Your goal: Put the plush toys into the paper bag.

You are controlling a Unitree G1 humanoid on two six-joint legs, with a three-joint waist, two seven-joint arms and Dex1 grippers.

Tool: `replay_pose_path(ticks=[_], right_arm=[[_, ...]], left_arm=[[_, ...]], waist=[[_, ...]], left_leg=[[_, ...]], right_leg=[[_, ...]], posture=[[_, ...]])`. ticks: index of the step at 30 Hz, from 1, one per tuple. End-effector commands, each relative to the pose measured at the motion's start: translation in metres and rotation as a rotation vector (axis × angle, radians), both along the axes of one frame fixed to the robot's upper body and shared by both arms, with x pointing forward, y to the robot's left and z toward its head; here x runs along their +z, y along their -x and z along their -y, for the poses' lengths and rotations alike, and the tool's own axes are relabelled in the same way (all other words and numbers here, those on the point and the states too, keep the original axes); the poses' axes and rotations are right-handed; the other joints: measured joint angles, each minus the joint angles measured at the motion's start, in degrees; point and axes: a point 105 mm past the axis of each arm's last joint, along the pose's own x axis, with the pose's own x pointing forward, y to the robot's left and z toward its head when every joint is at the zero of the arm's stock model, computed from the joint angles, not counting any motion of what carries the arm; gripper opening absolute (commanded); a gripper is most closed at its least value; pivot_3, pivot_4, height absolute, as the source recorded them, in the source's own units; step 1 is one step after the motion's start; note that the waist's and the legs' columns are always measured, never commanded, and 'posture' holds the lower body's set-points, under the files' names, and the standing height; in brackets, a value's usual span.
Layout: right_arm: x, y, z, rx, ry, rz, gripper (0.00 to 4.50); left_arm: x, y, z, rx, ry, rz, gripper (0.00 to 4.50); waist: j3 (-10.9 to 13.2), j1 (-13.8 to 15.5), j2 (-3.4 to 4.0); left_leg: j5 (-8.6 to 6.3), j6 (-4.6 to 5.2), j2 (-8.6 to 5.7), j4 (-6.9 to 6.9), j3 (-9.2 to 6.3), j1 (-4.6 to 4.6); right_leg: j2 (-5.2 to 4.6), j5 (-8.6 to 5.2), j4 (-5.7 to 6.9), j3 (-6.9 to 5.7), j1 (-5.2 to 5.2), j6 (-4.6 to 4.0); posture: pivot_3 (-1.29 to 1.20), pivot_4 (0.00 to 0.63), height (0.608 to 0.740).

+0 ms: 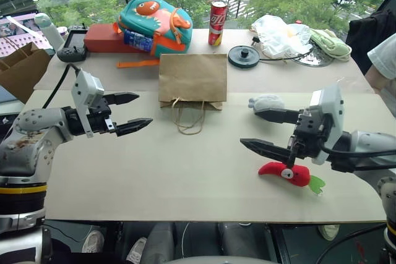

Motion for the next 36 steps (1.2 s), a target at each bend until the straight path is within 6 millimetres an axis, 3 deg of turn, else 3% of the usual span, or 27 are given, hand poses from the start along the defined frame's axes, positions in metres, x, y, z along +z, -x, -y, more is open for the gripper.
replay_pose_path(ticks=[1, 7, 14, 18, 25, 33, 36], right_arm=[[0.010, 0.001, -0.002, 0.006, -0.018, 0.061, 4.45], [0.009, 0.000, -0.004, -0.006, -0.026, 0.056, 4.45], [0.010, 0.002, -0.008, -0.010, -0.035, 0.066, 4.45], [0.010, 0.005, -0.009, -0.042, -0.042, 0.077, 4.45], [0.011, 0.010, -0.008, -0.085, -0.049, 0.084, 4.45], [0.012, 0.013, -0.008, -0.111, -0.057, 0.087, 4.45], [0.012, 0.014, -0.009, -0.114, -0.058, 0.087, 4.50]], left_arm=[[0.006, -0.001, -0.002, 0.000, -0.012, 0.030, 4.50], [-0.026, -0.014, 0.001, -0.023, -0.188, 0.085, 4.50], [-0.038, -0.071, 0.008, 0.002, -0.610, 0.535, 4.50], [-0.036, -0.099, 0.051, -0.020, -0.606, 0.702, 4.50], [-0.050, -0.116, 0.082, -0.017, -0.642, 0.777, 4.50], [-0.042, -0.118, 0.097, -0.027, -0.572, 0.790, 4.50], [-0.045, -0.116, 0.097, -0.050, -0.579, 0.785, 3.77]], waist=[[0.00, -0.01, 0.00], [0.00, 0.07, 0.01], [0.01, 1.24, -0.03], [0.01, 2.25, -0.05], [0.00, 1.67, -0.07], [0.00, 1.66, -0.06], [0.00, 1.60, -0.06]], left_leg=[[0.00, 0.00, 0.00, 0.00, 0.00, 0.00], [0.00, 0.00, -0.02, 0.00, 0.00, 0.00], [0.00, 0.00, -0.06, 0.08, 0.00, -0.03], [0.00, 0.02, -0.13, 0.11, -0.04, -0.14], [-0.12, 0.21, -0.15, 0.23, -0.09, -0.37], [-0.12, 0.20, -0.18, 0.29, -0.12, -0.35], [-0.12, 0.20, -0.18, 0.29, -0.11, -0.32]], right_leg=[[0.00, 0.00, 0.00, 0.00, 0.00, 0.00], [0.00, 0.00, 0.00, 0.00, 0.00, -0.01], [-0.02, 0.02, -0.03, 0.00, 0.04, -0.03], [-0.04, 0.02, -0.08, 0.00, 0.03, 0.01], [-0.03, 0.04, -0.07, 0.04, -0.06, 0.08], [-0.04, 0.03, 0.02, 0.02, -0.02, 0.11], [-0.03, 0.03, 0.06, 0.02, -0.02, 0.11]], posture=[[0.00, 0.150, 0.733], [0.00, 0.150, 0.733], [0.00, 0.150, 0.733], [0.00, 0.150, 0.733], [0.00, 0.150, 0.733], [0.00, 0.150, 0.733], [0.00, 0.150, 0.733]])
